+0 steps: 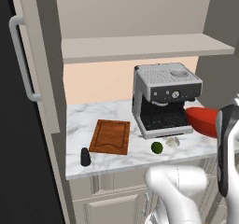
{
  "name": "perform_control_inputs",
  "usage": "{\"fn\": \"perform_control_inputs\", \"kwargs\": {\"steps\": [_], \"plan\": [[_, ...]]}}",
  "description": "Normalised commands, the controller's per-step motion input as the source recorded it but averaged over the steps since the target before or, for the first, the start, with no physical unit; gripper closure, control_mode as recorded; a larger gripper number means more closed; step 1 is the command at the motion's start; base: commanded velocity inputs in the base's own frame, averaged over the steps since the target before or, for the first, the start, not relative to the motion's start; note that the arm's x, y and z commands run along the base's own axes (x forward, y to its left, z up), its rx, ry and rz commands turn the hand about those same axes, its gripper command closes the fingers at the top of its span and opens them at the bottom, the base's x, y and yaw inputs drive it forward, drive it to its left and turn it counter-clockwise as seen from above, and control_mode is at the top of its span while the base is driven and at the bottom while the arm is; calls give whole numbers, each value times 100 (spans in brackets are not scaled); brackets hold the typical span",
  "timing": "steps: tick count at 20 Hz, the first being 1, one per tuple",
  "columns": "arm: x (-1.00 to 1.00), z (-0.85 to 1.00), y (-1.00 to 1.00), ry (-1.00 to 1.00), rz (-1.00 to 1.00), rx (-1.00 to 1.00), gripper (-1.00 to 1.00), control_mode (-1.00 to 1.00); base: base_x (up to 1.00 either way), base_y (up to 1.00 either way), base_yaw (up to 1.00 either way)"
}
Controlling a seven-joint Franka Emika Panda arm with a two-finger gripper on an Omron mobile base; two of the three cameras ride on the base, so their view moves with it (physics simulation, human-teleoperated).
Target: Open the cabinet. Place the bowl and condiment on the counter. Then place the lime and garlic on the cutting board.
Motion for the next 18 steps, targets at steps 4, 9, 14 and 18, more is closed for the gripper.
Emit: {"fn": "perform_control_inputs", "kwargs": {"steps": [4,9,14,18], "plan": [[53,-11,1,-1,4,0,100,-100,0,0,0],[14,-45,-49,-4,0,0,100,-100,0,0,0],[14,-50,-47,-3,0,-2,100,-100,0,0,0],[52,-35,0,-6,0,-3,100,-100,0,0,0]]}}
